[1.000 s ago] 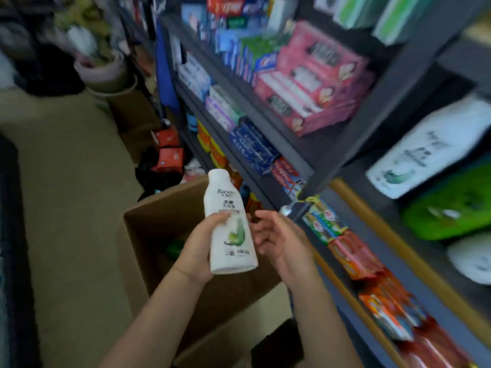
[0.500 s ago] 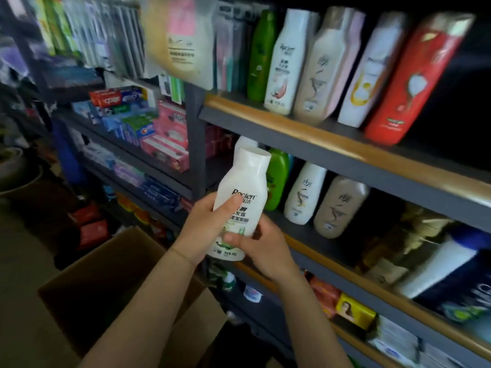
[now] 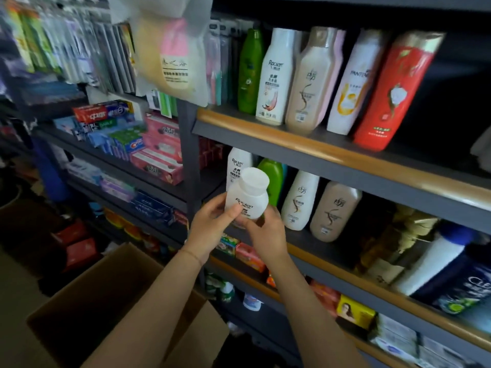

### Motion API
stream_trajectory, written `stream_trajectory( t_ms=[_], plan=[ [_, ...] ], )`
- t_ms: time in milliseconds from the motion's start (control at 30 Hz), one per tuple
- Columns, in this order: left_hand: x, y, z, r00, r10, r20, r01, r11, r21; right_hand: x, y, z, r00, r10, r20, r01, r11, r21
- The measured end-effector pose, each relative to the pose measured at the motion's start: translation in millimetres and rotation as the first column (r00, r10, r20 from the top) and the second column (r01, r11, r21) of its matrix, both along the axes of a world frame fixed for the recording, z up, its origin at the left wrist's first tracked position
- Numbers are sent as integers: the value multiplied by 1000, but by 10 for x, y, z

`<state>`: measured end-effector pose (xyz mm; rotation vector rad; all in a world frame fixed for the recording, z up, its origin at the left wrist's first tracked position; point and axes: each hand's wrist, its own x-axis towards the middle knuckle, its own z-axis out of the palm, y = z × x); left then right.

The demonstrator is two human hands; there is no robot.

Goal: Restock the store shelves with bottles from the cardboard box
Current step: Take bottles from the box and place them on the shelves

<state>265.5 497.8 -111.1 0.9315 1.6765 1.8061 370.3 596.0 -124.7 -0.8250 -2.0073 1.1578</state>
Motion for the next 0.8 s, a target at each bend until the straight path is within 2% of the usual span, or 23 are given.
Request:
stream_trajectory(
  t_ms=[233,367,467,600,800],
  plan=[
    [-657,216,-73,990,-112,-81,99,984,-149,-736,245,31,996,-25,91,27,999,-22],
    [-828,368,-110,990,-88,-110,67,980,-185,-994,347,-69,985,-87,152,89,996,-11],
    [-958,516,-136,986,-83,-147,44,967,-251,-1129,395,-96,975,-107,197,121,991,-60],
    [-1116,701,-213,984,-100,-149,45,941,-336,-1239,438,-138,955,-157,252,179,982,-66],
    [-1228,852,-254,991,-74,-109,27,925,-380,-1292,433,-229,932,-200,304,205,979,14]
  ],
)
